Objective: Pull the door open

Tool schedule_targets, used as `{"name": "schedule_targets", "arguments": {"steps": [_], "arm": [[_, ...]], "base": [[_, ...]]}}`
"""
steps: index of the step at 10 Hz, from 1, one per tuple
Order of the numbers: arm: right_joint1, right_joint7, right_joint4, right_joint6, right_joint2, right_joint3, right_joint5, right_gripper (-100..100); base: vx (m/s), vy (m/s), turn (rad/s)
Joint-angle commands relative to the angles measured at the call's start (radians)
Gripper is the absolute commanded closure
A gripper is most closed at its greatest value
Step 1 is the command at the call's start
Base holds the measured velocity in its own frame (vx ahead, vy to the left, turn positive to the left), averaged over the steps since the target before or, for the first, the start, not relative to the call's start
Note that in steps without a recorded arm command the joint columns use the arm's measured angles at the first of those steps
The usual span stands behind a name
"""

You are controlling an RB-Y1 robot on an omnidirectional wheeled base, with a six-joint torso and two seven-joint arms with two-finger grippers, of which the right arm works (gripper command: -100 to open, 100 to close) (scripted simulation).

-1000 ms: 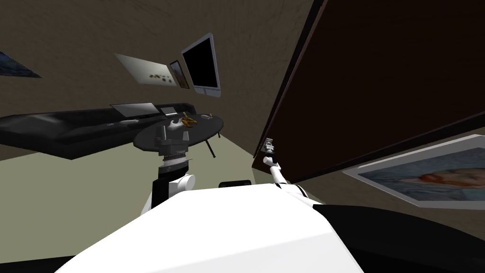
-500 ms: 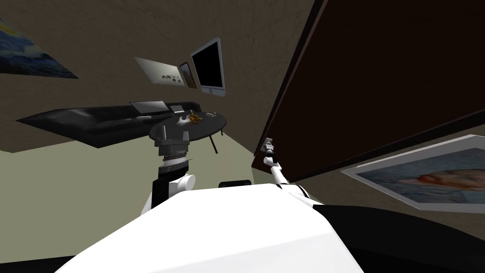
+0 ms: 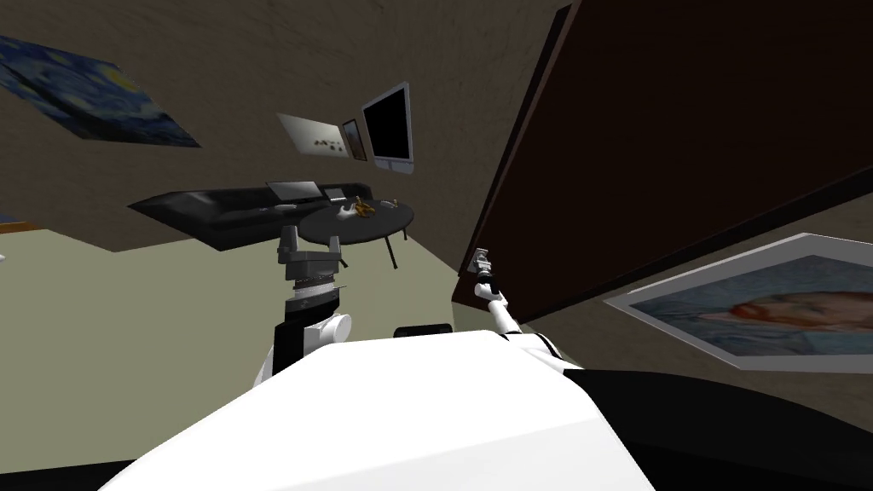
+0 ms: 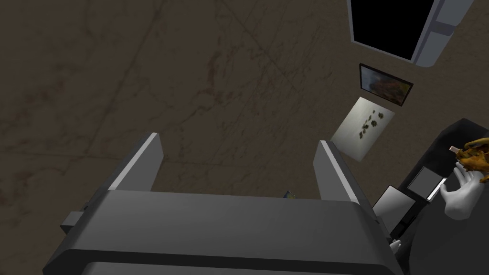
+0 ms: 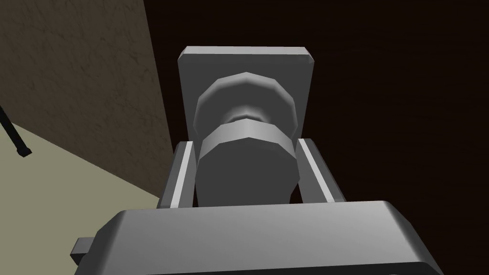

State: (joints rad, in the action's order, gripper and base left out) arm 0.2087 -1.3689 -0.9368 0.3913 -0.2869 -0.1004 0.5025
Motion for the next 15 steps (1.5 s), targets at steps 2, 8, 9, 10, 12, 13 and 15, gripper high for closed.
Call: {"name": "schedule_targets", "arguments": {"steps": [2, 8, 9, 10, 12, 13, 15], "arm": [[-0.008, -0.023, -0.011, 0.002, -0.009, 0.025, -0.004, 100], [-0.021, -0.064, -0.025, 0.003, -0.032, 0.075, -0.013, 100], [-0.024, -0.073, -0.030, 0.003, -0.037, 0.086, -0.015, 100], [-0.027, -0.083, -0.035, 0.004, -0.043, 0.097, -0.017, 100], [-0.033, -0.103, -0.045, 0.005, -0.055, 0.121, -0.021, 100], [-0.035, -0.109, -0.048, 0.006, -0.058, 0.127, -0.022, 100], [-0.040, -0.116, -0.051, 0.003, -0.062, 0.138, -0.025, 100]], "base": [[-0.227, -0.052, 0.105], [-0.167, -0.048, 0.083], [-0.185, -0.064, 0.101], [-0.213, -0.082, 0.109], [-0.211, -0.058, 0.105], [-0.194, -0.041, 0.073], [-0.105, -0.028, 0.049]]}}
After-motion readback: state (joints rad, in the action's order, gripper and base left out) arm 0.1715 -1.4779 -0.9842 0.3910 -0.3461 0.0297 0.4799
